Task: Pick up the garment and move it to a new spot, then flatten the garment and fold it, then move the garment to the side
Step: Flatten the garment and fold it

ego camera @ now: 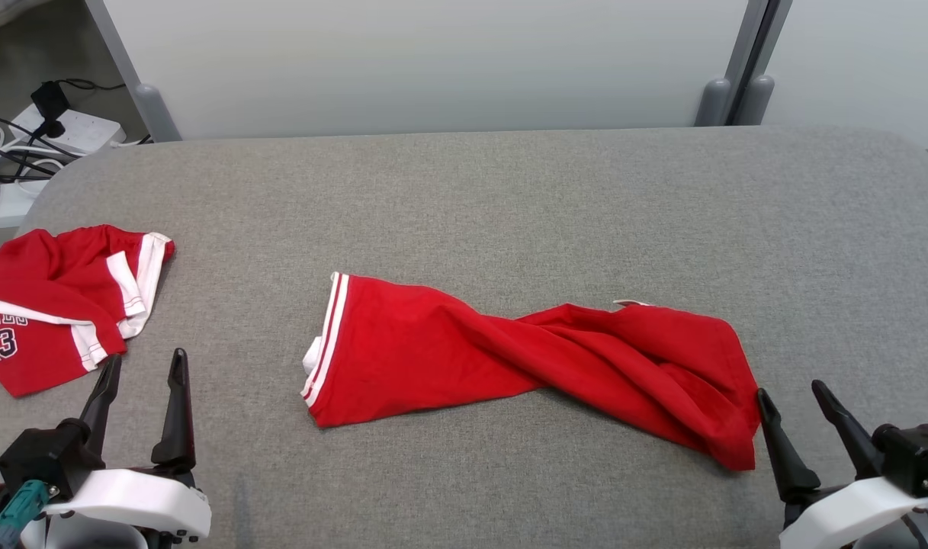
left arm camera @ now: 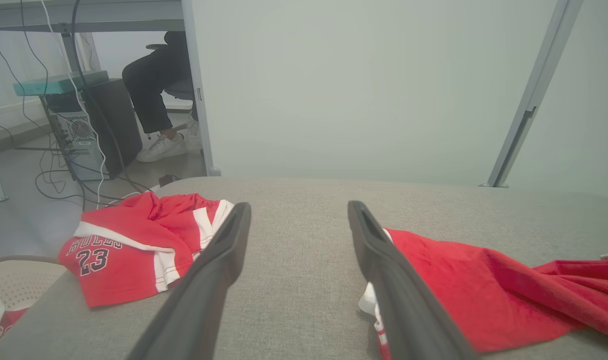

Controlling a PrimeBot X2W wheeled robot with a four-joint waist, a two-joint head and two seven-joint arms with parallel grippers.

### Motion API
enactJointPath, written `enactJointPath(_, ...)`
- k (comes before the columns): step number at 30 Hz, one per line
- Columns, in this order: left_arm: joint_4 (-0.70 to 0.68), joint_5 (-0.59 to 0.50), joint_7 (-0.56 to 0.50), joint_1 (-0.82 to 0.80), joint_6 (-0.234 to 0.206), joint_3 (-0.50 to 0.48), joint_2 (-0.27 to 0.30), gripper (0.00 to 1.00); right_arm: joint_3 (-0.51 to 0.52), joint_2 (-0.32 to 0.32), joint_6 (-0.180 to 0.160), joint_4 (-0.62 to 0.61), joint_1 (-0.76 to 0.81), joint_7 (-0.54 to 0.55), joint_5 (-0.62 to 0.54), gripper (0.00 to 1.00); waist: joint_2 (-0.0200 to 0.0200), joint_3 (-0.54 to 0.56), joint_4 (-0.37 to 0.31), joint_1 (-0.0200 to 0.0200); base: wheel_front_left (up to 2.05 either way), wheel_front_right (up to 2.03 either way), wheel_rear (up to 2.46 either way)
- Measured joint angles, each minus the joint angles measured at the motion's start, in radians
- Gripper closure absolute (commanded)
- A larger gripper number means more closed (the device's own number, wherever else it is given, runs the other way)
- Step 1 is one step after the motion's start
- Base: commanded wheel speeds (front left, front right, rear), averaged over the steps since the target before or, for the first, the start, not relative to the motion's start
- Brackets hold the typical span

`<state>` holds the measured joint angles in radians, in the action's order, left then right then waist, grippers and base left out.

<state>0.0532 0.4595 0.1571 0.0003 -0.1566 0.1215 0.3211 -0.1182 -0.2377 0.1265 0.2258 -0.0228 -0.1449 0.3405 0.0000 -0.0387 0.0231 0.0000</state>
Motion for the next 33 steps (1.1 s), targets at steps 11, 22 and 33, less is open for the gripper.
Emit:
enactJointPath(11,-0.013,0.002,-0.004,0.012,-0.012,-0.004,0.008,0.0,-0.003,0.012,0.0,-0.035,0.017,0.014,0.0,0.0,0.0,-0.002,0.004,0.0,0.0,0.0,0.0)
enactJointPath(22,-0.014,0.009,-0.007,0.012,-0.012,-0.002,0.009,0.0,0.001,0.015,0.0,-0.045,0.017,0.021,0.0,0.0,0.0,-0.003,0.008,0.0,0.0,0.0,0.0)
enactJointPath(33,-0.013,0.017,-0.007,0.004,-0.012,0.015,0.008,0.0,-0.033,-0.004,0.0,-0.011,-0.006,0.075,0.002,0.0,0.0,-0.03,0.016,0.0,0.0,0.0,0.0)
